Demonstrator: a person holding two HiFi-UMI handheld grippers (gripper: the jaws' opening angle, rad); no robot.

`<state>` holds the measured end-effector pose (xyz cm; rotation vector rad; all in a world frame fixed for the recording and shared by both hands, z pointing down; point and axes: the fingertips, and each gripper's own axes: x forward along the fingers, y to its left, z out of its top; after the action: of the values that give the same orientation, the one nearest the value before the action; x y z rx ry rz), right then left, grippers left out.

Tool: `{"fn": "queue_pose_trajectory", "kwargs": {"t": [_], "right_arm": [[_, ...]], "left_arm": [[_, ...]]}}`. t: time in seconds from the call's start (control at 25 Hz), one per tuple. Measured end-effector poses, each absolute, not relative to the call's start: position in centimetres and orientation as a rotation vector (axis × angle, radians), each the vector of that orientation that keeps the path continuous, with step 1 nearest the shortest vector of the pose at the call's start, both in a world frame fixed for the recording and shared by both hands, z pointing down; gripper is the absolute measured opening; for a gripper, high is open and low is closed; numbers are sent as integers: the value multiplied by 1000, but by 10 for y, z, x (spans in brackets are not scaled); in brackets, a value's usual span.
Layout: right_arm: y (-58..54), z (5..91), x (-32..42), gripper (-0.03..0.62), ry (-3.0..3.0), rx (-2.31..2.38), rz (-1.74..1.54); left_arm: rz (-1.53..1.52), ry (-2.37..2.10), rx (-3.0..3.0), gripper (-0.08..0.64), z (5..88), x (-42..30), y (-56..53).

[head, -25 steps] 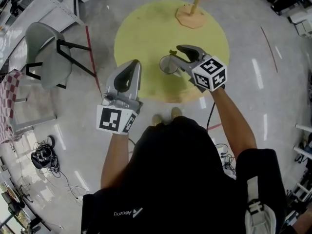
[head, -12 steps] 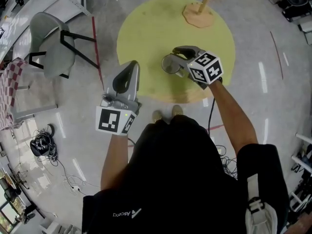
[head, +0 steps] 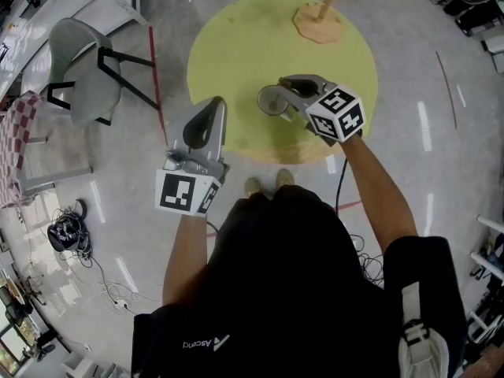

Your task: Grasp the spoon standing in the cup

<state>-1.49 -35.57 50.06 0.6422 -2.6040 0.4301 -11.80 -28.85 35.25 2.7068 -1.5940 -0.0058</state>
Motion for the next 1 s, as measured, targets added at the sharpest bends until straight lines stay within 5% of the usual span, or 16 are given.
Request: {"fn": "queue_pose_trajectory", "kwargs": {"t": [1.0], "right_arm": [[-268, 300, 33, 48, -2972, 1002, 338]], "left_arm": [[-130, -1506, 2821, 9, 307, -99, -250]]}}
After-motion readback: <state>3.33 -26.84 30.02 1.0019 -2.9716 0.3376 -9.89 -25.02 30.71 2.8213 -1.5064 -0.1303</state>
